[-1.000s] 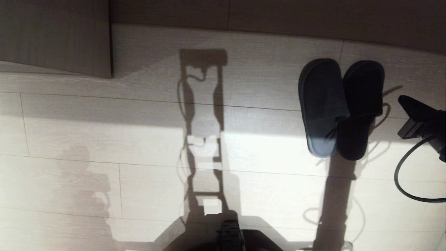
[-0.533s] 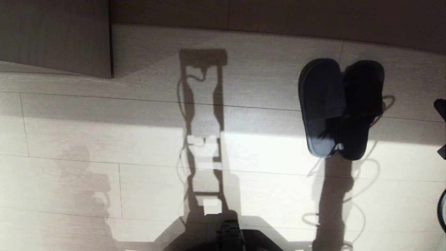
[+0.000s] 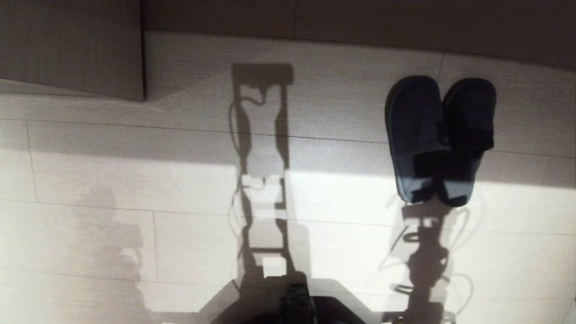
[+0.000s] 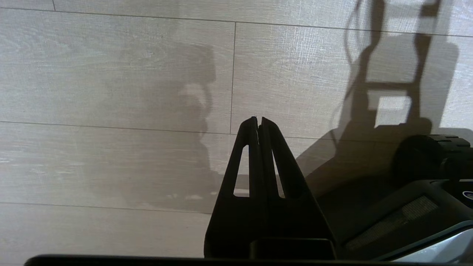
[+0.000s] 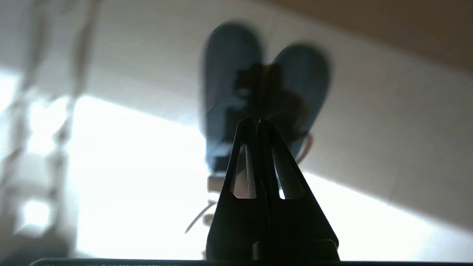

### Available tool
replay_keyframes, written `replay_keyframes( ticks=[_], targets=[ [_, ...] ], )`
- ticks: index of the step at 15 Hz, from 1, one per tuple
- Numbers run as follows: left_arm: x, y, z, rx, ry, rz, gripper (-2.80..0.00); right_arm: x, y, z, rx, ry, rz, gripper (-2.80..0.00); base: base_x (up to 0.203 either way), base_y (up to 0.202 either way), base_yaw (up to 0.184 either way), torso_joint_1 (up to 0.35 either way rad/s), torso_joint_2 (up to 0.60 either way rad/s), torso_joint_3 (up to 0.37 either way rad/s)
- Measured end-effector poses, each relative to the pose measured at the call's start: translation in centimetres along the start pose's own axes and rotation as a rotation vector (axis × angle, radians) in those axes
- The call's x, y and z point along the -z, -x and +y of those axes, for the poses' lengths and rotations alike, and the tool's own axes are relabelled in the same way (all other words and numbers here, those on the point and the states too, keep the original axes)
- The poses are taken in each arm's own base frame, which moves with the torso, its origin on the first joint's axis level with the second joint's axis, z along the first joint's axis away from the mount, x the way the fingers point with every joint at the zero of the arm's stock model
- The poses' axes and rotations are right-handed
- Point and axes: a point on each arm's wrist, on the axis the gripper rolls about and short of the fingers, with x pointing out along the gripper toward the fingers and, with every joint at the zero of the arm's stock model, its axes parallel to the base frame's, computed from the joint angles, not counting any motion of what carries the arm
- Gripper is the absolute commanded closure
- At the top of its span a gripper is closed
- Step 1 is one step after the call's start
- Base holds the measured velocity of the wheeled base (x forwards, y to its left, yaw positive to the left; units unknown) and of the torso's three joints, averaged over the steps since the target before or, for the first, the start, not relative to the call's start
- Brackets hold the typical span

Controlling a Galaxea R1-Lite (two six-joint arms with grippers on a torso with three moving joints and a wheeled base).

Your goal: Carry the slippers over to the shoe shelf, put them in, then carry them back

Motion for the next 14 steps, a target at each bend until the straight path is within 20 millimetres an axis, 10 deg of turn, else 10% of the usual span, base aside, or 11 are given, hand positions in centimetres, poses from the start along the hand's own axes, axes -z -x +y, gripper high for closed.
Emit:
replay_keyframes(
  ticks=[8,14],
  targets=[
    [0.0,0.0,0.0,0.0,0.0,0.0,0.0,1.9,4.7,1.2,-0.079,-0.065,0.058,0.0,0.0,0.0,0.0,0.0,0.0,0.0],
    [0.0,0.0,0.0,0.0,0.0,0.0,0.0,9.1,7.4,2.4,0.038,-0.067,0.204,0.0,0.0,0.0,0.0,0.0,0.0,0.0]
  ],
)
